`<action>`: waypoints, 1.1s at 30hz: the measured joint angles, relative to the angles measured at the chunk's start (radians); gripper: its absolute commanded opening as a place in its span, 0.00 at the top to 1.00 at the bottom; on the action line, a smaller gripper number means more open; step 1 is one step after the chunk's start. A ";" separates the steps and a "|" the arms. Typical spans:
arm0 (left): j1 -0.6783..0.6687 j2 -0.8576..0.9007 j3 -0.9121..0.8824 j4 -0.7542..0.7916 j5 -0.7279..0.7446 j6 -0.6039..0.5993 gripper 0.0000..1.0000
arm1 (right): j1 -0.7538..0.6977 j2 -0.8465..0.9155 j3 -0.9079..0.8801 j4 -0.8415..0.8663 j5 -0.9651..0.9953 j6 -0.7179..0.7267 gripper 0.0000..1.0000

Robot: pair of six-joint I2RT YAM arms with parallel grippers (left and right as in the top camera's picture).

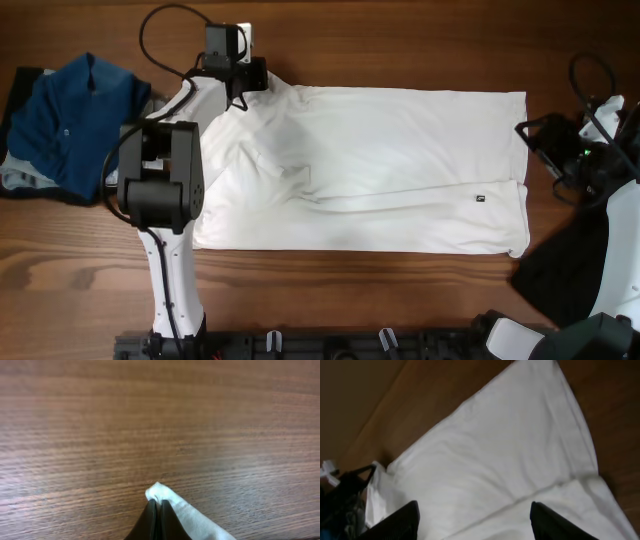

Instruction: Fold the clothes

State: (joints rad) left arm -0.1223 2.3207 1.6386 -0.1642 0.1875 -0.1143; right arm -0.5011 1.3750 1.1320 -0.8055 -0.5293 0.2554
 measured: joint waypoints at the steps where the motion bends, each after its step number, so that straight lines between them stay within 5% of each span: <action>1: 0.001 -0.011 -0.002 0.002 0.000 -0.003 0.96 | 0.000 0.000 0.000 0.030 0.005 0.001 0.29; 10: 0.006 -0.281 0.000 -0.103 -0.008 -0.010 0.96 | 0.003 0.002 -0.001 0.269 0.026 0.038 0.29; 18: 0.006 -0.327 0.006 -0.584 -0.063 -0.003 0.96 | 0.029 0.095 -0.002 0.317 0.026 0.038 0.29; 24: 0.006 -0.325 -0.003 -0.924 -0.111 -0.003 0.64 | 0.029 0.151 -0.004 0.325 0.026 0.038 0.28; 28: 0.006 -0.325 -0.003 -0.888 -0.150 -0.003 0.58 | 0.028 0.153 -0.005 0.351 0.026 0.039 0.25; 33: 0.006 -0.325 -0.003 -0.657 -0.165 -0.003 0.51 | 0.029 0.153 -0.005 0.362 0.026 0.039 0.24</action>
State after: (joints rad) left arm -0.1158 1.9953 1.6356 -0.8211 0.0227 -0.1169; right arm -0.4725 1.5276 1.1271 -0.4438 -0.5034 0.2939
